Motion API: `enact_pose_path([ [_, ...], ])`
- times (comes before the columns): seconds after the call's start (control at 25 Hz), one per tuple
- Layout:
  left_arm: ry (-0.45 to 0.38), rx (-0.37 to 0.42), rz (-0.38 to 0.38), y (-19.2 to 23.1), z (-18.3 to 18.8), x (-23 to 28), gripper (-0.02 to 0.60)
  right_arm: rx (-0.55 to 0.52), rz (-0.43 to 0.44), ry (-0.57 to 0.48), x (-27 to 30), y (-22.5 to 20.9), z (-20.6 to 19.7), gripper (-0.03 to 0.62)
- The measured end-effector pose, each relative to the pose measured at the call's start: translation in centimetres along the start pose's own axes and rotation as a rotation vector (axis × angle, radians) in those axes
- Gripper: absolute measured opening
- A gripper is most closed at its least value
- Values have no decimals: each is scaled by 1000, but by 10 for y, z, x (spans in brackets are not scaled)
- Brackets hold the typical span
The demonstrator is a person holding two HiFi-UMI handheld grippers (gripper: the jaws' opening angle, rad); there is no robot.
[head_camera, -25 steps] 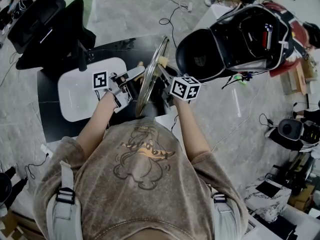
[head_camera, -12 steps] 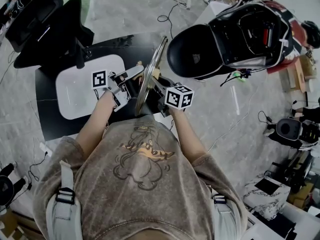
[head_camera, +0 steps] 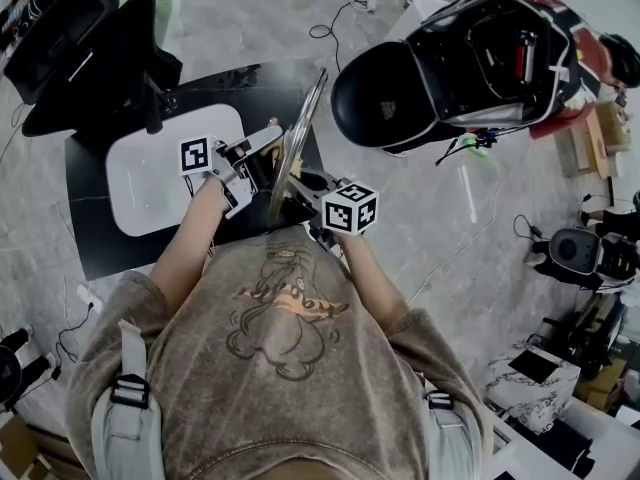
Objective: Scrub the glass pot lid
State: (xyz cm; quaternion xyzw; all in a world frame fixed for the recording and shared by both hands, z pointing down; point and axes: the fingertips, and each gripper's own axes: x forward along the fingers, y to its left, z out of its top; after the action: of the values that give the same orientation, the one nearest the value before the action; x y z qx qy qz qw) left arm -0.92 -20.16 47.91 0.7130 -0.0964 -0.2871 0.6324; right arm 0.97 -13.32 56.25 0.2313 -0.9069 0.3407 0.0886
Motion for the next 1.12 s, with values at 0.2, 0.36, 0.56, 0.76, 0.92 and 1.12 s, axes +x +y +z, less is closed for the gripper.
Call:
enact_pose_path([
  [0.2, 12, 69, 58, 6, -3, 3, 179, -22, -13, -34, -14, 0, 5, 41],
  [0.36, 34, 157, 141, 14, -2, 1, 179, -19, -88, -83, -38, -19, 12, 41],
  [0.56, 82, 348, 332, 27, 6, -10, 179, -1, -207, -159, -77, -46, 21, 41],
  [0.76, 174, 582, 536, 38, 11, -17, 179, 27, -333, -237, -111, -70, 25, 41],
  [0.92, 271, 800, 717, 47, 13, -22, 179, 43, -387, -260, -120, -80, 24, 41],
  [1.12, 364, 1017, 904, 58, 18, -31, 179, 41, -405, -264, -118, -82, 24, 41],
])
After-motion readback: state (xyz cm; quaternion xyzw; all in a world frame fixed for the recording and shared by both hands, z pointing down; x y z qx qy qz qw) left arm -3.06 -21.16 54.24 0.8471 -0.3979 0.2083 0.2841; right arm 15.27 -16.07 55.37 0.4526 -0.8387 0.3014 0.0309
